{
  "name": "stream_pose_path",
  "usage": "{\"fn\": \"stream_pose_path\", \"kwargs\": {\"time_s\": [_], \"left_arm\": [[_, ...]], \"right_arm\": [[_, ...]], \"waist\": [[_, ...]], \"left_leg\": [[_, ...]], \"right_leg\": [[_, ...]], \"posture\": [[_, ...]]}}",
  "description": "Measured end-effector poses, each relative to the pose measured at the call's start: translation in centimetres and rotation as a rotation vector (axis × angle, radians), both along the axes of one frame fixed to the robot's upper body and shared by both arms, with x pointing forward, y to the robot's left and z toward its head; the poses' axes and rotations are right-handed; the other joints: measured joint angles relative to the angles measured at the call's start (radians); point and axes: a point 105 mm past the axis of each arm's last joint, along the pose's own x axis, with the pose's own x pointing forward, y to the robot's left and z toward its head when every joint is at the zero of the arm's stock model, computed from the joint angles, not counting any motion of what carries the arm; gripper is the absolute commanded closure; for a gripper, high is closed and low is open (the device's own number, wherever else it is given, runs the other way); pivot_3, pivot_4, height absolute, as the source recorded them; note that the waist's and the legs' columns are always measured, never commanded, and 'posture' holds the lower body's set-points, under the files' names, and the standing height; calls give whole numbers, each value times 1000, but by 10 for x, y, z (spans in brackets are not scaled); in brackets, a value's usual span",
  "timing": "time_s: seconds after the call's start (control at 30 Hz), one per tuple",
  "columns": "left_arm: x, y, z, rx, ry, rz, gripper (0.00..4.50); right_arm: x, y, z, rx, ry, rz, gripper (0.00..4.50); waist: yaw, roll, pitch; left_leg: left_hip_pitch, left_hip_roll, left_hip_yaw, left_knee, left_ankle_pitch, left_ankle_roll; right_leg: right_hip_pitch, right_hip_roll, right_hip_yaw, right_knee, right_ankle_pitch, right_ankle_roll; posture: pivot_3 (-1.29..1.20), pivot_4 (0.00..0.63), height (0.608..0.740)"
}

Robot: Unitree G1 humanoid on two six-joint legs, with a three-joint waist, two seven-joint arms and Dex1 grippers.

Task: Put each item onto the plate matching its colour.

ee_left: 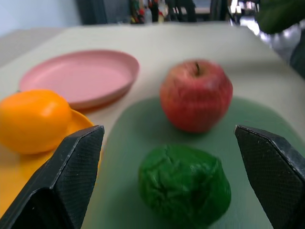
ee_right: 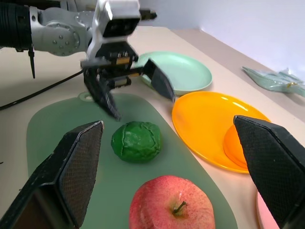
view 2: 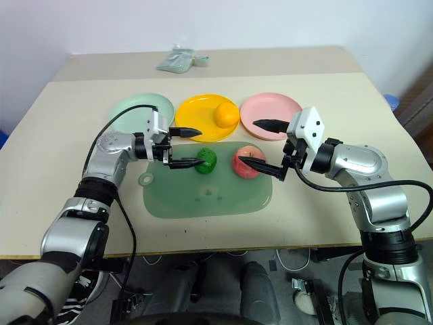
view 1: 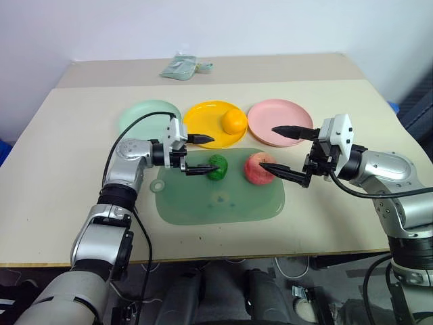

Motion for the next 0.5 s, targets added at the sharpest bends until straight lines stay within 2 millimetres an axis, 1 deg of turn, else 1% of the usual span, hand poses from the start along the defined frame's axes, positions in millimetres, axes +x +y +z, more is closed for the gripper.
{"fn": "stream_pose_path", "kwargs": {"time_s": [0.13,0.3,0.33,0.4,0.43,0.47,0.5], "left_arm": [[-1,-7,-13,33,34,-18,33],[0,-11,-22,82,35,-23,33],[0,-13,-24,94,37,-28,271],[1,-15,-29,102,44,-26,903],[1,-16,-29,99,43,-23,1383],[2,-17,-28,97,38,-22,1714],[2,-17,-27,97,30,-25,1869]], "right_arm": [[-2,0,-2,-5,8,6,0],[-3,-1,-6,-10,21,8,0],[-3,-1,-5,-10,21,8,0],[-3,-1,-5,-9,21,7,0],[-3,-1,-5,-9,20,7,0],[-3,-1,-5,-9,20,7,0],[-3,-1,-5,-9,20,7,0]], "waist": [[0,0,0],[-1,0,0],[-1,0,0],[-1,0,0],[-1,0,0],[-1,0,0],[-1,0,0]], "left_leg": [[0,0,0,0,0,0],[0,0,0,0,0,0],[0,0,0,0,0,0],[0,0,0,0,0,0],[0,0,0,0,0,0],[0,0,0,0,0,0],[0,0,0,0,0,0]], "right_leg": [[0,0,0,0,0,0],[0,0,0,0,0,0],[0,0,0,0,0,0],[0,0,0,0,0,0],[0,0,0,0,0,0],[0,0,0,0,0,0],[0,0,0,0,0,0]], "posture": [[0,150,740],[0,150,740],[0,150,740],[0,150,740],[0,150,740],[0,150,740],[0,150,740]]}}
